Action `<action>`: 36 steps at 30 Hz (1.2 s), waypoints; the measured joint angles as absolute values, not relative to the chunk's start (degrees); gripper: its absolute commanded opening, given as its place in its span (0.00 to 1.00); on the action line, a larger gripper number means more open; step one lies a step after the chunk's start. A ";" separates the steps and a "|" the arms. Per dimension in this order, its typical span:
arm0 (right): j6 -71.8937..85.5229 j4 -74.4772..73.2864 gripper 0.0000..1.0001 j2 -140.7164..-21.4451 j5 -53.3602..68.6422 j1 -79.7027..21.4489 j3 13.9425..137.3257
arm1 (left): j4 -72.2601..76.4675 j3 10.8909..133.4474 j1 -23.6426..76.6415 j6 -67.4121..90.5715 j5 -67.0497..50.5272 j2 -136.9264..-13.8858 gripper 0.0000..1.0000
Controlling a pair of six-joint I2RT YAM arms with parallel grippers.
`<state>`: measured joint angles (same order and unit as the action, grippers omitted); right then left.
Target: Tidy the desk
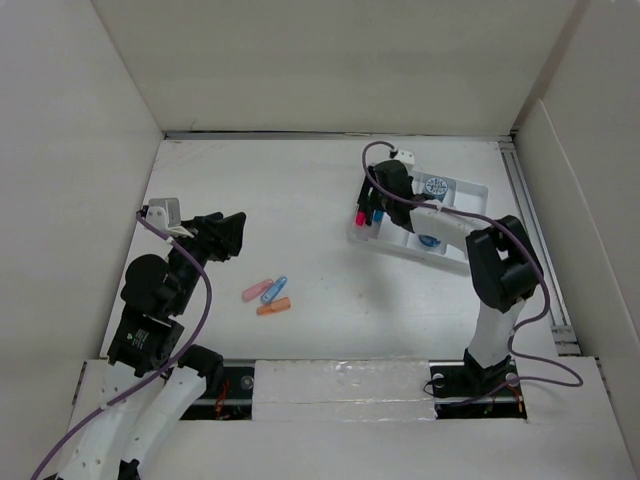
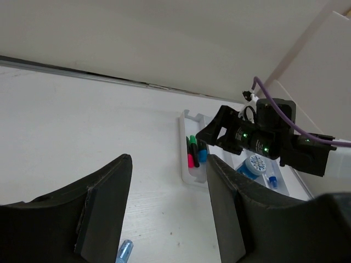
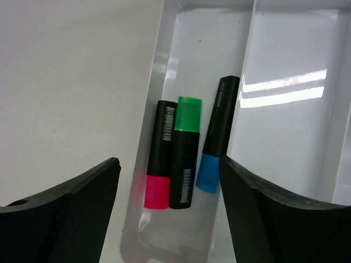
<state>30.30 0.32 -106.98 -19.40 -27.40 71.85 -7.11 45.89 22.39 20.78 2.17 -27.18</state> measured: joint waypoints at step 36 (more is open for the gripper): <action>6.20 1.65 0.79 -109.30 1.65 -65.52 69.69 | -8.08 45.89 22.39 23.22 12.53 -23.46 0.54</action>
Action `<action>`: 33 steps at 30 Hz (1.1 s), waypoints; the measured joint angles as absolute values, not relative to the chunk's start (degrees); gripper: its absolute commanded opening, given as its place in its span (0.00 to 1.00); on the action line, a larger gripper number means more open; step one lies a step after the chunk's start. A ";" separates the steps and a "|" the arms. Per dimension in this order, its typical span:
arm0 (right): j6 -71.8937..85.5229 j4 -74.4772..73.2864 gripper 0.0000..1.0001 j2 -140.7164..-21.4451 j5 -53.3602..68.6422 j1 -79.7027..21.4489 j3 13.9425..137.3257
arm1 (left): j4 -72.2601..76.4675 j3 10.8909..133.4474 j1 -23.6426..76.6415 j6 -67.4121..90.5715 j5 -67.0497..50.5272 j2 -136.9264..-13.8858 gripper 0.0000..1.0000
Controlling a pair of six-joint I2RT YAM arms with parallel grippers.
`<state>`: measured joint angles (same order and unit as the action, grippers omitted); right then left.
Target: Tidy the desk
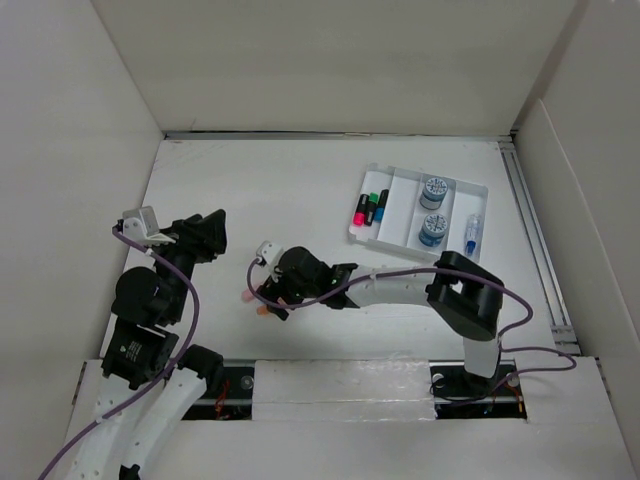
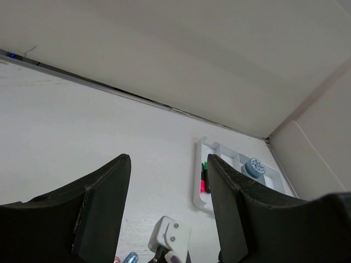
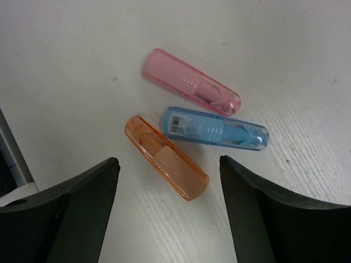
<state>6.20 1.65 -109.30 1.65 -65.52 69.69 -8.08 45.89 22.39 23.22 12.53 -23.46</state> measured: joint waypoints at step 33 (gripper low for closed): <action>4.86 -5.19 0.27 -107.39 -6.13 -69.08 65.06 | -8.12 45.89 22.39 23.20 11.60 -23.03 0.53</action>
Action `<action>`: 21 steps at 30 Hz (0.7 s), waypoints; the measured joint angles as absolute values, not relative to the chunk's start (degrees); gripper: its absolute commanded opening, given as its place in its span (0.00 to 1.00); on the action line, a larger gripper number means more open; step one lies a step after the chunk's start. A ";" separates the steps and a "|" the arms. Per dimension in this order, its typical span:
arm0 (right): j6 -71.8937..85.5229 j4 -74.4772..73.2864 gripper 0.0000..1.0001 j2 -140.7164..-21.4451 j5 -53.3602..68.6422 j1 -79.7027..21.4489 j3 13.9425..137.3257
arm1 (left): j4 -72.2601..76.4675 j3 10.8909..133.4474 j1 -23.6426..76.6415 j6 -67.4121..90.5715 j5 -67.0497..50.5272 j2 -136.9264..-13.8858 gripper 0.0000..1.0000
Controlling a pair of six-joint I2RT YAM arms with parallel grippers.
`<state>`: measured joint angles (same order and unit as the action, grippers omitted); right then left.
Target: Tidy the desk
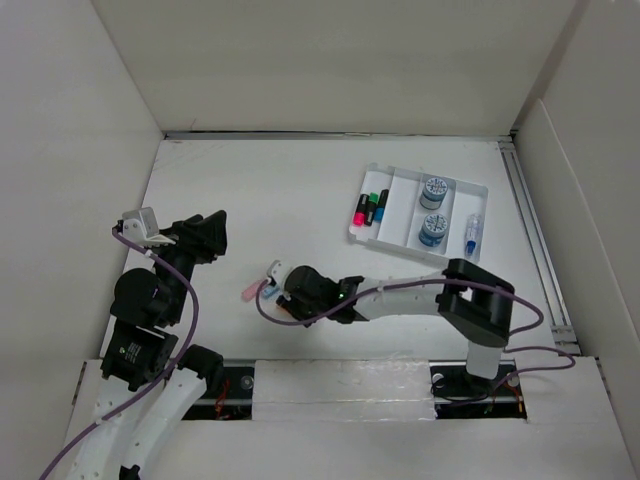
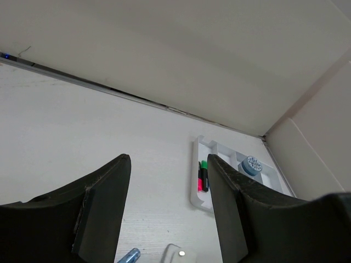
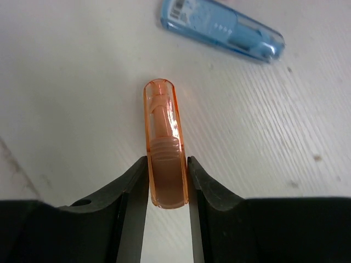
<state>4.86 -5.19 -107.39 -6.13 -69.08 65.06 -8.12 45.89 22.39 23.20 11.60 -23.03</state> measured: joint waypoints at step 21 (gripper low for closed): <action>32.73 0.38 0.29 -89.41 -28.29 -30.44 56.38 | -8.08 45.89 22.39 23.20 10.48 -23.88 0.53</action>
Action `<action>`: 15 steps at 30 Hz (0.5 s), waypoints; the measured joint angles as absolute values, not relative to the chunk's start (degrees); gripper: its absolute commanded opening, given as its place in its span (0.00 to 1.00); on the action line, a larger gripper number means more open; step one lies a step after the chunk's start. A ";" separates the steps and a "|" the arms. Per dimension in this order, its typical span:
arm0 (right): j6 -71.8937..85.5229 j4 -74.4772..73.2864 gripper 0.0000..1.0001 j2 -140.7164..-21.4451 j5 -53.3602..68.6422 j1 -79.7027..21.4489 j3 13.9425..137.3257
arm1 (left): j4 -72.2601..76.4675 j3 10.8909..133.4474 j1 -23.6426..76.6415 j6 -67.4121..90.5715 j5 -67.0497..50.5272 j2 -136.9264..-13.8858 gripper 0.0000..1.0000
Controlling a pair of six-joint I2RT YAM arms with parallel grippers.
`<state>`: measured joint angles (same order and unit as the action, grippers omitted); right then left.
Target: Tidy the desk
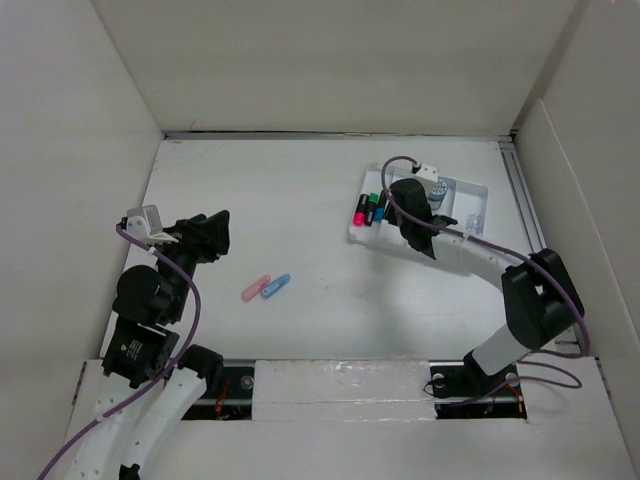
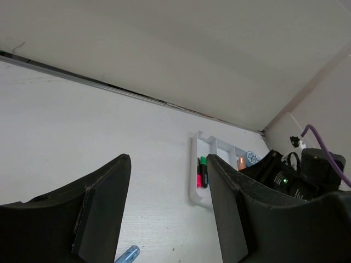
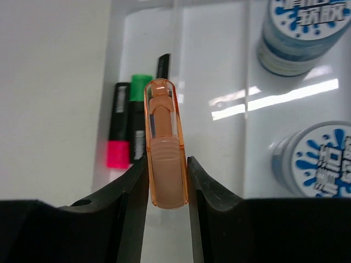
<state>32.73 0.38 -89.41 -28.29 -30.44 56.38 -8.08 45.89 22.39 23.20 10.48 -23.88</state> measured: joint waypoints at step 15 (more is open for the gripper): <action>31.20 1.32 0.21 -90.28 -21.19 -27.49 56.25 | -8.05 45.89 22.39 23.16 10.09 -23.92 0.54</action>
